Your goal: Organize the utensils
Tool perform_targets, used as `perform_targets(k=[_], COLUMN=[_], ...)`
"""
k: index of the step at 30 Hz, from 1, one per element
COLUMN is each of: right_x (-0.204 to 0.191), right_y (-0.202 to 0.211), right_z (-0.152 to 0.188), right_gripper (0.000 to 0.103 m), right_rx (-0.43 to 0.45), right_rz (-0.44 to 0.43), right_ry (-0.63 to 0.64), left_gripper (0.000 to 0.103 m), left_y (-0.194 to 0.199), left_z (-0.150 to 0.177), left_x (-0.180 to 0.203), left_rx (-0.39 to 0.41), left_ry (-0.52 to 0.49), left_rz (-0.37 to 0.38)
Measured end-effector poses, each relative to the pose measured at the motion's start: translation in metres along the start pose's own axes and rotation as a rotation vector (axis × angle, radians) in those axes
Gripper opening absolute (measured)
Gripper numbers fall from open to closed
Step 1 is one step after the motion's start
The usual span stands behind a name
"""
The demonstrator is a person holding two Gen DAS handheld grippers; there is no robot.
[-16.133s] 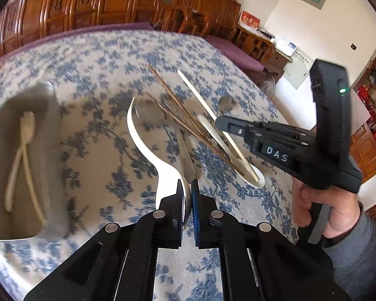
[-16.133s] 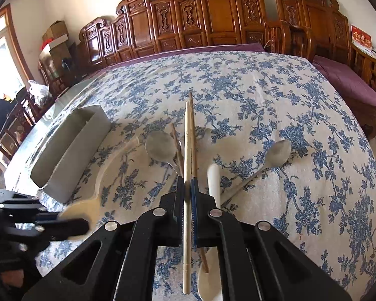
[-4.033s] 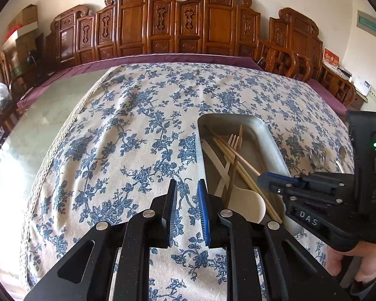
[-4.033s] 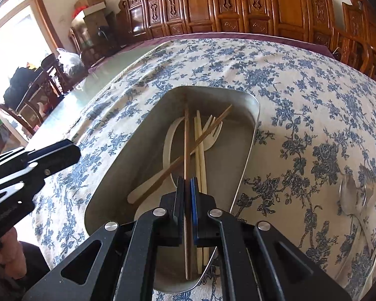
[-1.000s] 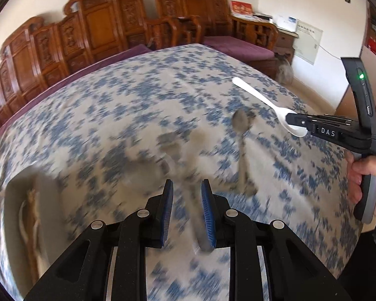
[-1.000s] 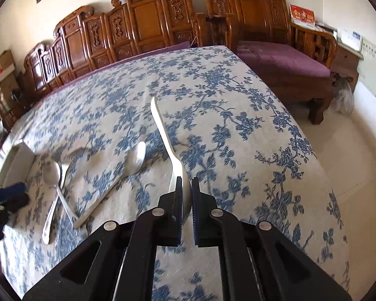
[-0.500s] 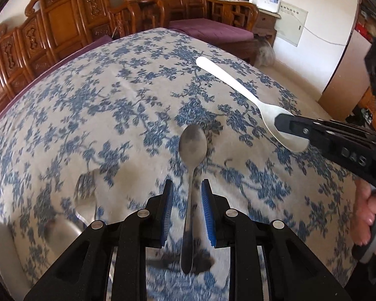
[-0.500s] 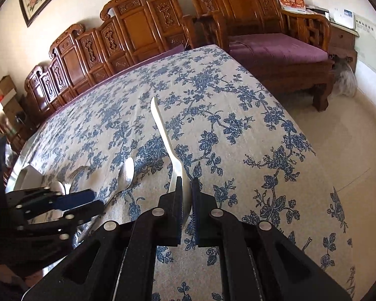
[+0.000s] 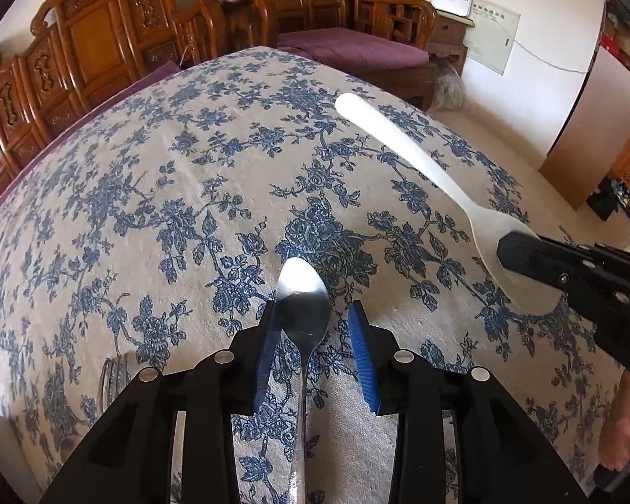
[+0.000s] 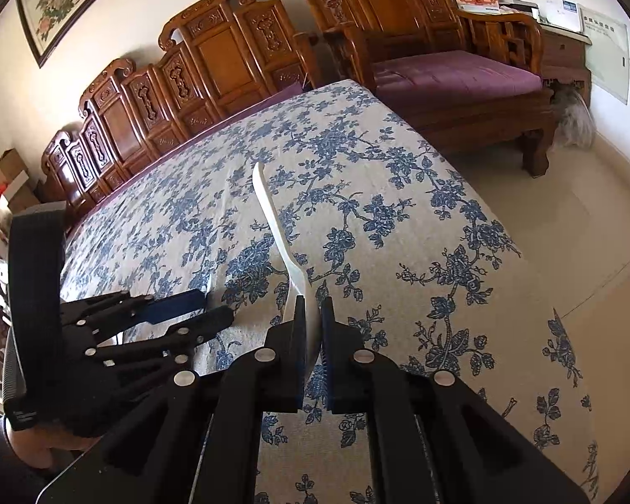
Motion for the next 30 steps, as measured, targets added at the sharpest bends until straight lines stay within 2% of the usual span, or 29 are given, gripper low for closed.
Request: perform_targets(k=[3,6,12,16,24,30], right_x=[-0.003,-0.007,-0.014,-0.023,-0.057,-0.101], right_y=[0.0,0.002,0.003,0.004,0.013,0.023], right_z=[0.001,0.001,0.003,0.005,0.013,0.029], right_gripper=[0.008,0.008,0.008,0.008,0.008,0.008], right_rx=[0.001,0.01,0.012,0.015,0.027,0.031], right_rz=[0.002,0.0,0.002,0.01,-0.027,-0.071], right_ry=[0.008,0.013,0.028,0.062,0.101,0.16], left_gripper=[0.009,0.002,0.001,0.001,0.001,0.001], left_y=[0.004,0.014,0.029,0.047,0.117,0.166], left_z=[0.001,0.003,0.01,0.016,0.018,0.03], left_x=[-0.001,-0.004,-0.012,-0.015,-0.033,-0.057], left_rx=[0.01,0.019,0.021,0.039,0.138,0.182], left_ry=[0.003,-0.002,0.03,0.035,0.074,0.108], left_rz=[0.013,0.003,0.02,0.005,-0.035,-0.089])
Point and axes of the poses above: each gripper's, at about its wrist camera, not at the fingertips, and y roughly against the way its jaws point, x to its right, z to its underside, the point moved 8 cm from there along -y, roughly the way its jaws point, and after that the axes turned 9 degrees about -y, right-handed, at the moved point
